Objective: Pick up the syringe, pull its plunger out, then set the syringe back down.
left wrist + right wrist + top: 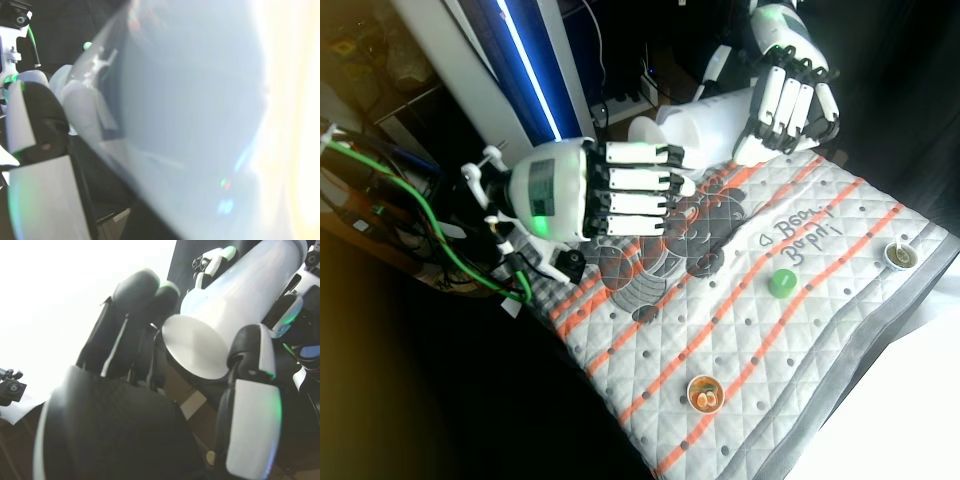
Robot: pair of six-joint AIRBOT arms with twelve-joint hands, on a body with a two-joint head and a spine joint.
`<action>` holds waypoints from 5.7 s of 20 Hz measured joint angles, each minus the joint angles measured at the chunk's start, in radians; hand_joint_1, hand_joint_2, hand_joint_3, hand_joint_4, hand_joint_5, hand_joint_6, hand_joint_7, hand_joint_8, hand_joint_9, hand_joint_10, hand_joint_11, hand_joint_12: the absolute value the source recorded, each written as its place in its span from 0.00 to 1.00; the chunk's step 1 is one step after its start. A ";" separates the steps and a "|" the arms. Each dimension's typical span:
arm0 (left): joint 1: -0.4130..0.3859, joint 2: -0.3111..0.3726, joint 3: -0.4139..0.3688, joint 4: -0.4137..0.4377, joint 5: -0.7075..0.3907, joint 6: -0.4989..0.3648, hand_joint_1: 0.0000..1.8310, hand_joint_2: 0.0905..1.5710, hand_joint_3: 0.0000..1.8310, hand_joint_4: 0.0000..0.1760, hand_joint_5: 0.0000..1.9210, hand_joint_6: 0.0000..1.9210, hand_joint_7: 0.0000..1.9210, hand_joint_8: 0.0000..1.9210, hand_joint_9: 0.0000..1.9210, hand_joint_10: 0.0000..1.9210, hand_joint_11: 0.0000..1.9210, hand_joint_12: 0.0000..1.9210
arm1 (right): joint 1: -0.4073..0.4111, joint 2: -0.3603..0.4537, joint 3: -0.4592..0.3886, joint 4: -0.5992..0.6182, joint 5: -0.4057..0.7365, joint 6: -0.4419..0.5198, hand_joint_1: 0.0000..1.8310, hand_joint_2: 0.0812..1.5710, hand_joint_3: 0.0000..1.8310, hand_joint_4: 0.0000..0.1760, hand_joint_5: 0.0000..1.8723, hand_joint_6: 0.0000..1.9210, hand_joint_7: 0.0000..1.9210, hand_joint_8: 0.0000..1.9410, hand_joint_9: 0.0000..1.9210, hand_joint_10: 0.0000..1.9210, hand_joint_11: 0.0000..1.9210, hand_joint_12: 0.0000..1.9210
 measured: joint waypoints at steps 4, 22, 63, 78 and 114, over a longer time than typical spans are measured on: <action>0.007 0.003 0.000 -0.005 0.002 -0.011 0.66 0.74 0.00 0.00 0.41 0.59 0.46 0.70 0.36 0.71 0.19 0.98 | 0.000 0.010 -0.001 -0.013 -0.010 0.000 0.74 0.73 0.00 0.00 0.43 0.59 0.43 0.62 0.46 0.72 0.46 0.78; 0.051 0.072 -0.045 -0.022 0.029 -0.030 0.63 0.74 0.00 0.00 0.44 0.58 0.43 0.98 0.47 1.00 0.49 1.00 | -0.035 0.094 -0.043 -0.026 0.014 -0.019 0.76 0.70 0.00 0.00 0.55 0.32 0.49 0.59 0.47 0.75 0.46 0.87; 0.151 0.169 -0.098 -0.227 0.180 0.116 0.67 0.74 0.00 0.00 0.46 0.50 0.44 0.76 0.35 0.82 0.26 1.00 | -0.159 0.182 -0.084 0.103 0.174 -0.058 0.37 0.49 0.00 0.61 0.04 0.01 0.00 0.00 0.00 0.00 0.00 0.14; 0.097 -0.060 0.068 -0.151 -0.225 0.116 0.63 0.71 0.00 0.00 0.47 0.56 0.37 0.55 0.23 0.74 0.10 0.99 | -0.159 0.170 -0.079 0.110 0.178 -0.058 0.40 0.54 0.00 0.31 0.08 0.00 0.06 0.00 0.04 0.01 0.00 0.22; 0.312 0.200 -0.157 -0.029 0.902 -0.356 0.20 0.76 0.00 0.09 0.07 0.00 0.10 0.00 0.15 0.00 0.02 0.36 | -0.099 0.243 -0.169 0.074 0.282 -0.251 0.33 0.69 0.00 0.31 0.01 0.00 0.08 0.00 0.11 0.00 0.00 0.39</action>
